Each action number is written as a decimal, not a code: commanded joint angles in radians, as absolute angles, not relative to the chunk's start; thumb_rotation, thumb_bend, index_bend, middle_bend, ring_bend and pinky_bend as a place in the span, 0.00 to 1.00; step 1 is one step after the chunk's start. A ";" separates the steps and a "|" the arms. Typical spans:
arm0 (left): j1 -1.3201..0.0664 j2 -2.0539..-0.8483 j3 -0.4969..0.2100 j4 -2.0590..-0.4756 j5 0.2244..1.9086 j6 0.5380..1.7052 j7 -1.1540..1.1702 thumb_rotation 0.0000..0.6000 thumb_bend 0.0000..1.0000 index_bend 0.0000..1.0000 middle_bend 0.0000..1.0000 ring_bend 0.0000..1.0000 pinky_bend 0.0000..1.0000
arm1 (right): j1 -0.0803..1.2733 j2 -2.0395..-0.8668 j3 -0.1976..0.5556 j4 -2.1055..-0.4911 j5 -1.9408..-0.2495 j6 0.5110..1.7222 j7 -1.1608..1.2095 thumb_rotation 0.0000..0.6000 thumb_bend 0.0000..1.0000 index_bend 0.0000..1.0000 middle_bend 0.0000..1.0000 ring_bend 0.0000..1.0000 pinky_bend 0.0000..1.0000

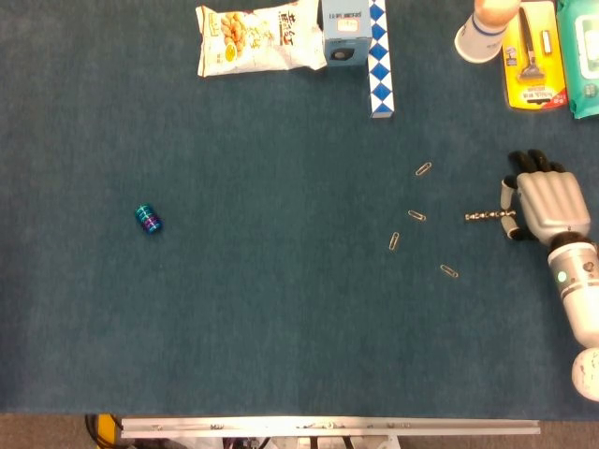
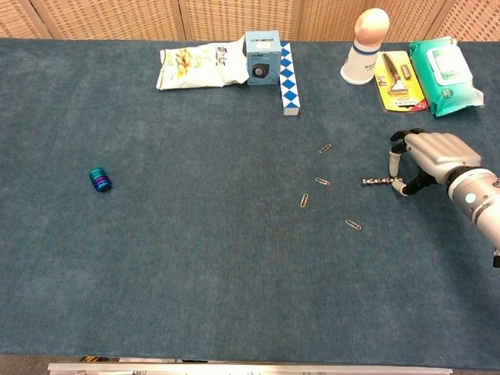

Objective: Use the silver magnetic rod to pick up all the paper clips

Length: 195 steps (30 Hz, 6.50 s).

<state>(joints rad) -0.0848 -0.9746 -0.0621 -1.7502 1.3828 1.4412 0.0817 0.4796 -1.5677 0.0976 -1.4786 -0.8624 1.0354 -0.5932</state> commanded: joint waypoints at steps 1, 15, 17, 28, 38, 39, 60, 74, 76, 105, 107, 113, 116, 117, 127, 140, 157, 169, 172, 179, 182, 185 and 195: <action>-0.084 -0.974 -0.062 -1.749 1.383 1.442 0.079 1.00 0.09 0.44 0.43 0.34 0.41 | 0.482 -1.568 0.096 -1.475 -0.859 1.034 -0.593 1.00 0.29 0.55 0.14 0.07 0.20; -0.086 -0.974 -0.062 -1.747 1.382 1.438 0.078 1.00 0.09 0.44 0.43 0.34 0.41 | 0.495 -1.574 0.093 -1.458 -0.843 1.028 -0.585 1.00 0.29 0.55 0.14 0.07 0.20; -0.086 -0.974 -0.063 -1.748 1.380 1.437 0.078 1.00 0.09 0.44 0.43 0.34 0.41 | 0.497 -1.575 0.093 -1.456 -0.840 1.028 -0.584 1.00 0.29 0.55 0.14 0.07 0.20; -0.086 -0.975 -0.062 -1.746 1.381 1.437 0.079 1.00 0.09 0.44 0.43 0.34 0.41 | 0.503 -1.576 0.089 -1.453 -0.833 1.027 -0.583 1.00 0.29 0.52 0.14 0.07 0.20; -0.088 -0.975 -0.065 -1.753 1.375 1.435 0.084 1.00 0.09 0.44 0.43 0.34 0.41 | 0.508 -1.578 0.085 -1.449 -0.833 1.023 -0.576 1.00 0.29 0.52 0.14 0.07 0.20; -0.087 -0.974 -0.065 -1.753 1.374 1.436 0.084 1.00 0.09 0.44 0.43 0.34 0.41 | 0.508 -1.578 0.085 -1.450 -0.834 1.024 -0.574 1.00 0.29 0.52 0.14 0.07 0.20; -0.086 -0.973 -0.062 -1.746 1.380 1.437 0.075 1.00 0.09 0.44 0.43 0.34 0.41 | 0.507 -1.568 0.081 -1.465 -0.834 1.035 -0.570 1.00 0.30 0.52 0.14 0.07 0.20; -0.087 -0.974 -0.063 -1.747 1.376 1.434 0.077 1.00 0.09 0.44 0.43 0.34 0.41 | 0.519 -1.575 0.084 -1.449 -0.819 1.019 -0.571 1.00 0.33 0.52 0.14 0.07 0.20; -0.087 -0.973 -0.063 -1.747 1.376 1.434 0.077 1.00 0.09 0.44 0.43 0.34 0.41 | 0.521 -1.575 0.083 -1.449 -0.816 1.016 -0.573 1.00 0.33 0.52 0.14 0.07 0.20; -0.085 -0.970 -0.069 -1.744 1.370 1.441 0.069 1.00 0.09 0.44 0.43 0.34 0.41 | 0.507 -1.516 0.047 -1.611 -0.884 1.094 -0.606 1.00 0.38 0.61 0.15 0.07 0.20; -0.085 -0.970 -0.070 -1.744 1.369 1.441 0.068 1.00 0.09 0.44 0.43 0.34 0.41 | 0.505 -1.506 0.041 -1.638 -0.894 1.108 -0.621 1.00 0.38 0.61 0.15 0.07 0.20; -0.083 -0.968 -0.072 -1.747 1.367 1.445 0.069 1.00 0.09 0.44 0.43 0.34 0.41 | 0.501 -1.482 0.021 -1.730 -0.928 1.157 -0.677 1.00 0.38 0.61 0.15 0.07 0.20; -0.082 -0.967 -0.072 -1.750 1.369 1.449 0.068 1.00 0.09 0.44 0.43 0.34 0.41 | 0.500 -1.474 0.012 -1.769 -0.942 1.178 -0.703 1.00 0.38 0.61 0.15 0.07 0.20; -0.082 -0.967 -0.072 -1.750 1.369 1.449 0.068 1.00 0.09 0.44 0.43 0.34 0.41 | 0.499 -1.471 0.008 -1.782 -0.947 1.187 -0.714 1.00 0.38 0.61 0.15 0.07 0.20; -0.077 -0.960 -0.075 -1.754 1.369 1.459 0.058 1.00 0.09 0.44 0.43 0.34 0.41 | 0.497 -1.473 -0.014 -1.840 -0.950 1.224 -0.794 1.00 0.38 0.61 0.15 0.07 0.20; -0.069 -0.948 -0.084 -1.758 1.361 1.470 0.034 1.00 0.09 0.44 0.43 0.34 0.41 | 0.505 -1.501 -0.021 -1.818 -0.914 1.209 -0.821 1.00 0.38 0.61 0.15 0.07 0.20; -0.063 -0.936 -0.086 -1.761 1.366 1.479 0.014 1.00 0.09 0.44 0.43 0.34 0.41 | 0.551 -1.533 0.053 -1.774 -0.903 1.216 -0.834 1.00 0.38 0.61 0.15 0.07 0.20; -0.057 -0.921 -0.098 -1.758 1.349 1.484 -0.018 1.00 0.09 0.44 0.43 0.34 0.41 | 0.614 -1.562 0.120 -1.688 -0.812 1.143 -0.814 1.00 0.38 0.61 0.15 0.07 0.20; -0.056 -0.918 -0.101 -1.755 1.346 1.484 -0.028 1.00 0.09 0.44 0.43 0.34 0.41 | 0.629 -1.573 0.127 -1.665 -0.802 1.129 -0.811 1.00 0.38 0.61 0.15 0.07 0.20; -0.055 -0.916 -0.102 -1.746 1.342 1.480 -0.042 1.00 0.09 0.44 0.43 0.34 0.42 | 0.661 -1.597 0.138 -1.616 -0.779 1.099 -0.804 1.00 0.38 0.61 0.15 0.07 0.20; -0.055 -0.915 -0.104 -1.744 1.341 1.479 -0.047 1.00 0.09 0.44 0.43 0.34 0.42 | 0.671 -1.604 0.139 -1.600 -0.772 1.089 -0.798 1.00 0.38 0.61 0.15 0.07 0.20; -0.054 -0.914 -0.103 -1.741 1.340 1.477 -0.051 1.00 0.09 0.44 0.43 0.34 0.42 | 0.677 -1.608 0.139 -1.591 -0.770 1.086 -0.790 1.00 0.38 0.61 0.15 0.07 0.20; -0.057 -0.915 -0.104 -1.743 1.339 1.472 -0.048 1.00 0.09 0.44 0.43 0.34 0.41 | 0.686 -1.592 0.151 -1.607 -0.781 1.117 -0.771 1.00 0.38 0.61 0.15 0.07 0.20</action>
<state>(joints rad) -0.0566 -0.9148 -0.1039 -1.7428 1.3390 1.4716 -0.0480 0.6859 -1.5957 0.1485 -1.6021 -0.7780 1.1112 -0.7730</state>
